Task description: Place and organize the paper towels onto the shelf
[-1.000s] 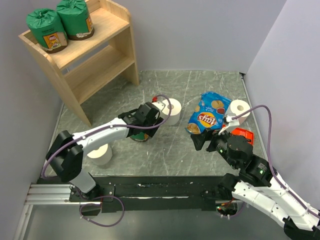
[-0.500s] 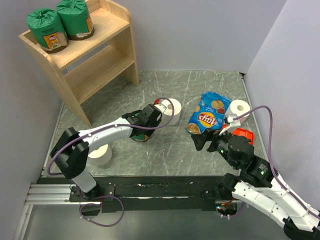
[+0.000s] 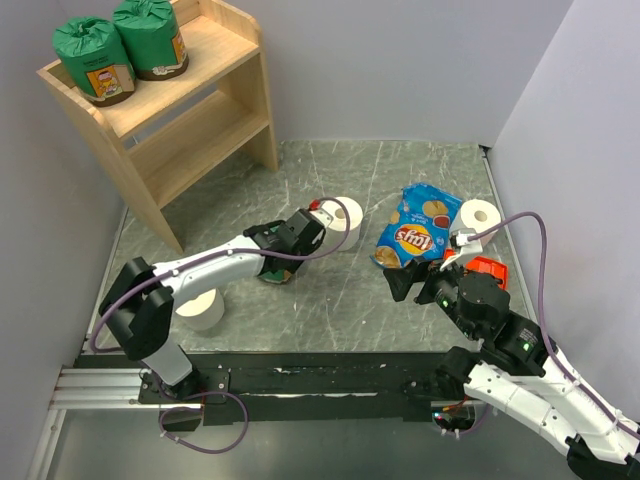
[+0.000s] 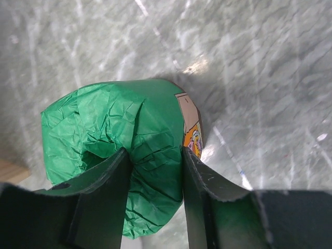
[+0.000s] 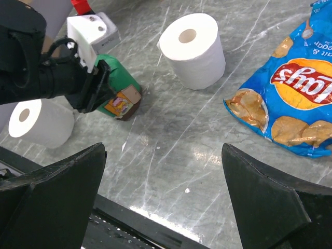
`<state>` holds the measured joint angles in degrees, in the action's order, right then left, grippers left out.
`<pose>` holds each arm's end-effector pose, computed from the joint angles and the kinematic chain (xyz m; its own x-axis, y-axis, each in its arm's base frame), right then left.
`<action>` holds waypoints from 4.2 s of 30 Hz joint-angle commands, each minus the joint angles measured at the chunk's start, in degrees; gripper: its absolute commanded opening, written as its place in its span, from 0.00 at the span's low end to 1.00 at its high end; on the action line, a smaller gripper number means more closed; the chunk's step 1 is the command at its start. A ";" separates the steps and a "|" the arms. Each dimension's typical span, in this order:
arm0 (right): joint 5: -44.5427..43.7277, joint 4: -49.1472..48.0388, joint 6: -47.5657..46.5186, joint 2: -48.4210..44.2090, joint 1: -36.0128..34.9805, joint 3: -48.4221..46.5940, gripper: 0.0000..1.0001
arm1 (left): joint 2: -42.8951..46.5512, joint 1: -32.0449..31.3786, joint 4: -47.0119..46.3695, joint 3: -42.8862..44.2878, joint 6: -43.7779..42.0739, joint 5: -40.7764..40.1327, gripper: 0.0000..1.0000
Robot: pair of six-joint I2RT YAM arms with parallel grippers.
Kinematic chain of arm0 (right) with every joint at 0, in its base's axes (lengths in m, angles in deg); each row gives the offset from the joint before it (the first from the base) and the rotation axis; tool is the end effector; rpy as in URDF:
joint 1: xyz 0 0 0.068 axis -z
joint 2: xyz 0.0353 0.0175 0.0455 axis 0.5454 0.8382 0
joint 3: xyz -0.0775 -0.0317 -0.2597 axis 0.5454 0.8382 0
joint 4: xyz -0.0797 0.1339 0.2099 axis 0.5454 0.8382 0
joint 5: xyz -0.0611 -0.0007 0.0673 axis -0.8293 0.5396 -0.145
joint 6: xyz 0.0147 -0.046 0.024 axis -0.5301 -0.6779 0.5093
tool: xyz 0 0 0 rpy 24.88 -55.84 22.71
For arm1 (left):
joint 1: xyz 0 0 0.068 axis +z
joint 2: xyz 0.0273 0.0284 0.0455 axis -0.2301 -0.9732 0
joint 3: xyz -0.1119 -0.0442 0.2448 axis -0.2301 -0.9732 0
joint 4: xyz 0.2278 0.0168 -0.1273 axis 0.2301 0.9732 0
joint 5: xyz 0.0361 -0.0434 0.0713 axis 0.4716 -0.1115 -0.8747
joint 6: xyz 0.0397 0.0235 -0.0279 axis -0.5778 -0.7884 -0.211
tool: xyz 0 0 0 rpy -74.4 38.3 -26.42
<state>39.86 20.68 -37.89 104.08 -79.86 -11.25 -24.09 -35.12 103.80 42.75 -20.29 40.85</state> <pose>0.0771 0.0650 0.3241 -0.3709 0.2204 -0.9022 -0.3425 0.8705 0.3534 0.2337 -0.2423 0.2377 -0.5862 0.5678 -0.5778 0.5022 0.8144 0.2908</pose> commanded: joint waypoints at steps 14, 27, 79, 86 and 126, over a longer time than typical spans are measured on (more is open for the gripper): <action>-0.88 0.62 -1.17 3.46 -0.21 -4.84 1.00 | 8.88 -0.88 5.05 34.15 -17.82 -14.99 0.35; -2.38 5.98 -1.52 1.44 -0.21 -9.77 1.00 | -1.30 1.67 -15.77 51.13 -42.87 -18.67 0.36; 0.88 17.23 -1.78 7.06 -0.21 -25.59 1.00 | -18.98 23.29 -32.85 66.17 -50.18 -4.53 0.53; 2.11 16.35 -2.05 6.01 -0.21 -26.11 1.00 | -20.30 24.60 -35.40 67.14 -50.97 -5.23 0.71; 7.11 19.34 -1.17 11.28 -0.21 -31.39 0.99 | -26.63 31.72 -41.90 76.81 -32.87 10.49 0.89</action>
<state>45.28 42.19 -39.35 114.42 -79.86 -42.74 -50.93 -4.23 66.14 116.32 -57.43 46.95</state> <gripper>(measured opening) 0.994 0.878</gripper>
